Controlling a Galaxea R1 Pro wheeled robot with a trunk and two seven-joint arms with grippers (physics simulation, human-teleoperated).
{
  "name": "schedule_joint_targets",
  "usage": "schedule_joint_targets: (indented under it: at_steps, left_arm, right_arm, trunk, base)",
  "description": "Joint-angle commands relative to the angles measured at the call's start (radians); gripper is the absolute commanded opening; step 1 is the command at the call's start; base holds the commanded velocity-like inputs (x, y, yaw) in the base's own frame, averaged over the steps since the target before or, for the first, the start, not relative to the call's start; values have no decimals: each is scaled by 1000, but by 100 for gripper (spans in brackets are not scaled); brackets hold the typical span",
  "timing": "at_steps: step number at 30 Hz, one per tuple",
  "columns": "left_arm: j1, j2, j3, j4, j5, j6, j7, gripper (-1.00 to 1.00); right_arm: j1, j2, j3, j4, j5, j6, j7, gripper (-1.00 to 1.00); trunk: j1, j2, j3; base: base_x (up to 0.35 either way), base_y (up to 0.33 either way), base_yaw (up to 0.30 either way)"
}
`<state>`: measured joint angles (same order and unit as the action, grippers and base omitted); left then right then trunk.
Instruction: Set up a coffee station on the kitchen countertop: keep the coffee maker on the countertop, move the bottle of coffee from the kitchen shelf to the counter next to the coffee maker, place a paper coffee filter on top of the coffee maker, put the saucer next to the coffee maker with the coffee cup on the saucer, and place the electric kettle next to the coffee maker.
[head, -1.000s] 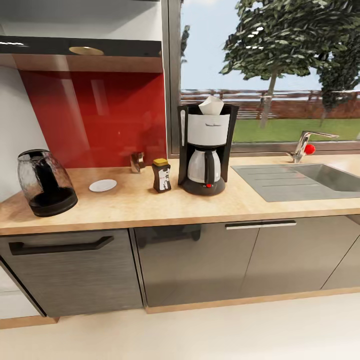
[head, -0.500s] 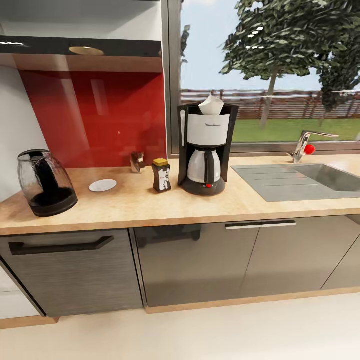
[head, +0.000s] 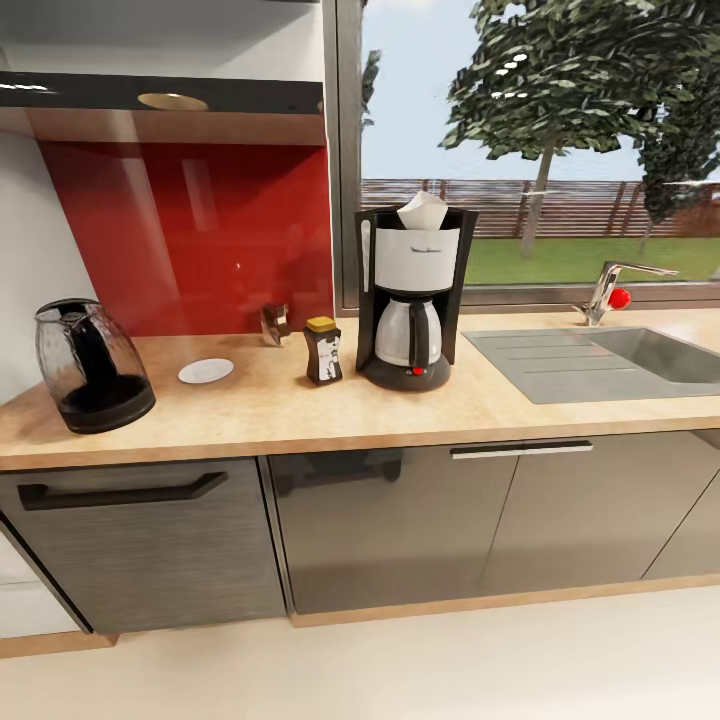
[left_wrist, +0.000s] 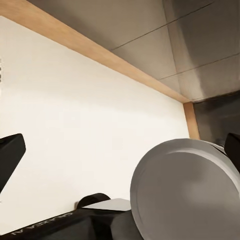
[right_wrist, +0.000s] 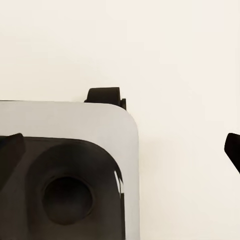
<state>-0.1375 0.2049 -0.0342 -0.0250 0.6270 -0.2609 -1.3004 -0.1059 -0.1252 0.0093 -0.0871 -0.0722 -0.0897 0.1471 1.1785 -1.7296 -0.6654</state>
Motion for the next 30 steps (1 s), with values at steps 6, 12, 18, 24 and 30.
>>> schedule_joint_targets:
  at_steps: [6,12,18,24,30]
  left_arm:
    - [-1,-1,-3,1,4,-4,64,100]
    - [-1,-1,-3,2,4,-3,74,100]
    - [-1,-2,-3,2,4,-3,75,100]
    - [-1,-2,-3,2,4,-3,105,100]
    - [-1,-2,-3,2,4,-3,127,100]
  right_arm:
    - [0,1,2,1,-8,-3,5,100]
    - [-1,19,0,-6,-12,-3,7,100]
    - [-1,18,-1,-10,-11,-3,9,100]
    - [-1,15,-1,-12,-7,-4,9,100]
    - [-1,14,0,-14,-6,-4,8,100]
  trunk:
    - [0,0,-1]
    - [0,0,-1]
    - [0,0,-1]
    - [0,0,-1]
    - [0,0,-1]
  base:
    - [0,0,0]
    - [0,0,0]
    - [0,0,5]
    - [0,0,166]
    - [0,0,255]
